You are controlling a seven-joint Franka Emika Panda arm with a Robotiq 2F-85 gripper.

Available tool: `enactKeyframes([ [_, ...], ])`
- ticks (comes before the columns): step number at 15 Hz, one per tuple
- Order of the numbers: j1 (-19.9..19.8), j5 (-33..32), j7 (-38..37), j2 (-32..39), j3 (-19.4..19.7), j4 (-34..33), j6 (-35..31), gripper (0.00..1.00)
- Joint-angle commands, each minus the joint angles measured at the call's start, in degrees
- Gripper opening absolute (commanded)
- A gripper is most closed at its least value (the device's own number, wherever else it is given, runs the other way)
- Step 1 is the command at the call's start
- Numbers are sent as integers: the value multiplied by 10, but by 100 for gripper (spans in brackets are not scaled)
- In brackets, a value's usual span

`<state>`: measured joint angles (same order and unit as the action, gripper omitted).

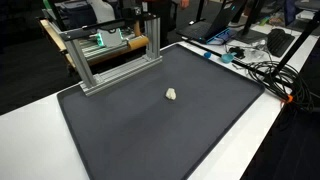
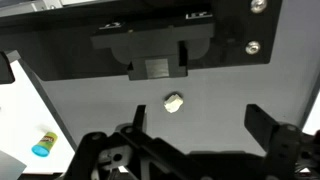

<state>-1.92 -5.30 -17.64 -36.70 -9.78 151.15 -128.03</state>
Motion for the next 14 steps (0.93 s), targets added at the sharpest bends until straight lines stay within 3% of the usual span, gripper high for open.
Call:
enactKeyframes([
  [1, 2, -2, -1, 0, 2, -1, 2, 100],
  [9, 2, -3, 0, -5, 3, 2, -3, 100],
  [14, 3, -3, 36, -38, 27, 5, 42, 100],
])
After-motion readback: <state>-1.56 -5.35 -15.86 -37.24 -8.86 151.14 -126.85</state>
